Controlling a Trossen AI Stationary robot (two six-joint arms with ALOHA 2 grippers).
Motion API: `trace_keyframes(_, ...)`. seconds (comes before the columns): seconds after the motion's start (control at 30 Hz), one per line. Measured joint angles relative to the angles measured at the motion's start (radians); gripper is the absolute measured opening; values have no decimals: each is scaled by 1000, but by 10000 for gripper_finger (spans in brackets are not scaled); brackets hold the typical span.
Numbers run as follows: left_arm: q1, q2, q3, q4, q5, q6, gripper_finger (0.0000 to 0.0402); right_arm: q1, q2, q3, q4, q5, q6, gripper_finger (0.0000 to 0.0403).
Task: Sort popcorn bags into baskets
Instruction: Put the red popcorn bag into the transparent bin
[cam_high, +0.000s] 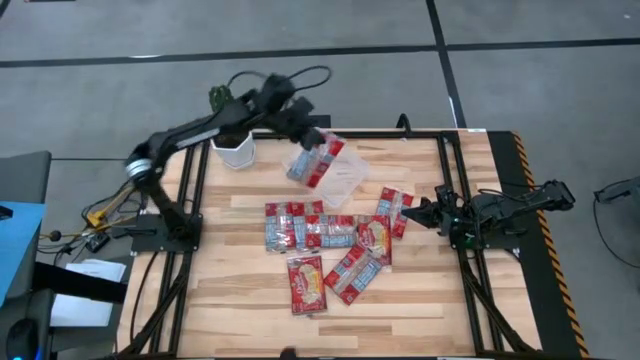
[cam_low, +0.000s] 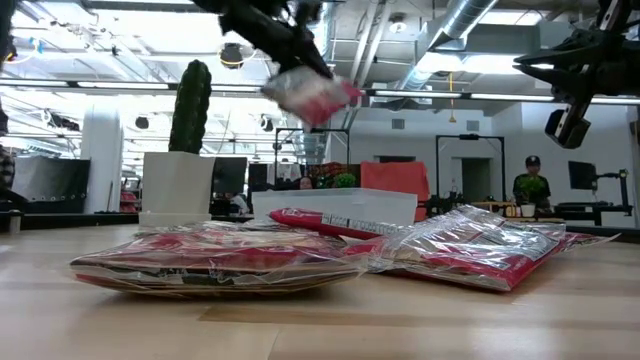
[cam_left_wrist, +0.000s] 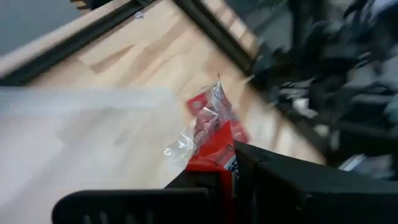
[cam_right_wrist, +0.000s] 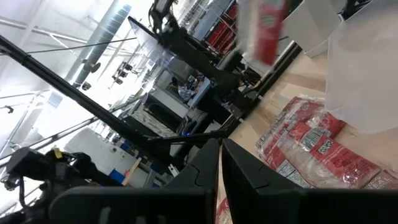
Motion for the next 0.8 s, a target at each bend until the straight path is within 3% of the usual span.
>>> trace_keyframes(0.13,41,177,204,-148,4,168,0,0,0,0,-4,0,-1,47)
trace_keyframes(0.27,77,305,304,-212,47,242,0,0,0,0,-4,0,-1,47)
trace_keyframes(0.5,139,406,315,-215,43,299,0,0,0,0,-5,2,-2,47)
trace_keyframes(0.8,170,450,313,-216,41,293,7,-1,0,0,-12,23,-6,47)
